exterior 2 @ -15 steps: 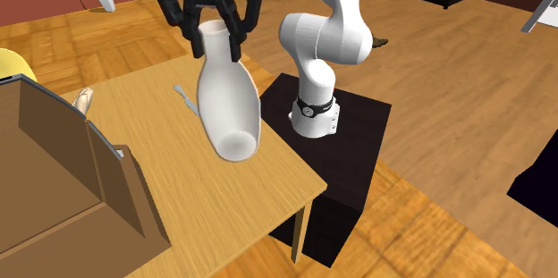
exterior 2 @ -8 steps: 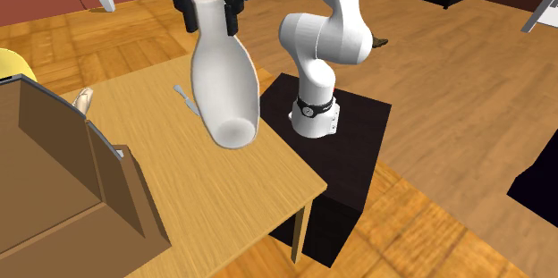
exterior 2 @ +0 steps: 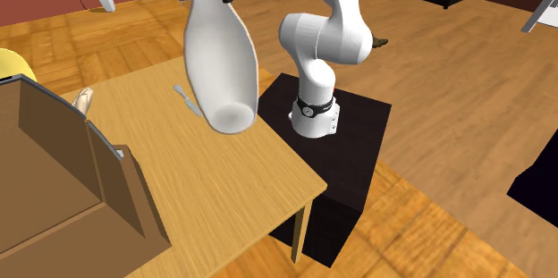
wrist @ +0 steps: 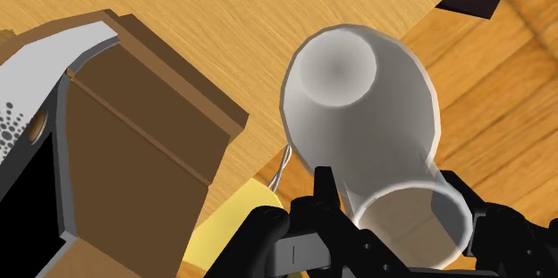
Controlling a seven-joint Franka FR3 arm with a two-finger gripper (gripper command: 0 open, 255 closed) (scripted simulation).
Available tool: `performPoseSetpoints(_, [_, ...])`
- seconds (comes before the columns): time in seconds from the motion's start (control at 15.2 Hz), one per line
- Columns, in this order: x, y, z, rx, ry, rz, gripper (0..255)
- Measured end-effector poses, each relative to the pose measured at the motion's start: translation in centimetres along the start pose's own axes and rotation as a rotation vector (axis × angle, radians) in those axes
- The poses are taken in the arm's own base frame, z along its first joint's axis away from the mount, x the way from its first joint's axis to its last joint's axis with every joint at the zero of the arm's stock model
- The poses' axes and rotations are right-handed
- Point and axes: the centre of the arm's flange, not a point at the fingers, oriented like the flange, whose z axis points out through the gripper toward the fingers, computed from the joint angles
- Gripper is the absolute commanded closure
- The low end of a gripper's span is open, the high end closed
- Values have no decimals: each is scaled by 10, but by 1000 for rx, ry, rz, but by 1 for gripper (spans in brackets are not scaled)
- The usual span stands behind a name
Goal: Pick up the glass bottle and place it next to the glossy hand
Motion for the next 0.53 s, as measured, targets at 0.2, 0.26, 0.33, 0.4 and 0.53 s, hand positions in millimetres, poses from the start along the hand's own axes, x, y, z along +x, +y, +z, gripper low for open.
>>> performPoseSetpoints(0.2, [3, -1, -16, 0, 0, 0, 255])
performPoseSetpoints(0.26, [3, 0, -22, 0, 0, 0, 255])
performPoseSetpoints(0.33, [3, -1, -26, 0, 0, 0, 255])
performPoseSetpoints(0.4, [4, -1, -31, 0, 0, 0, 255])
performPoseSetpoints(0.53, [4, -1, -40, 0, 0, 0, 255])
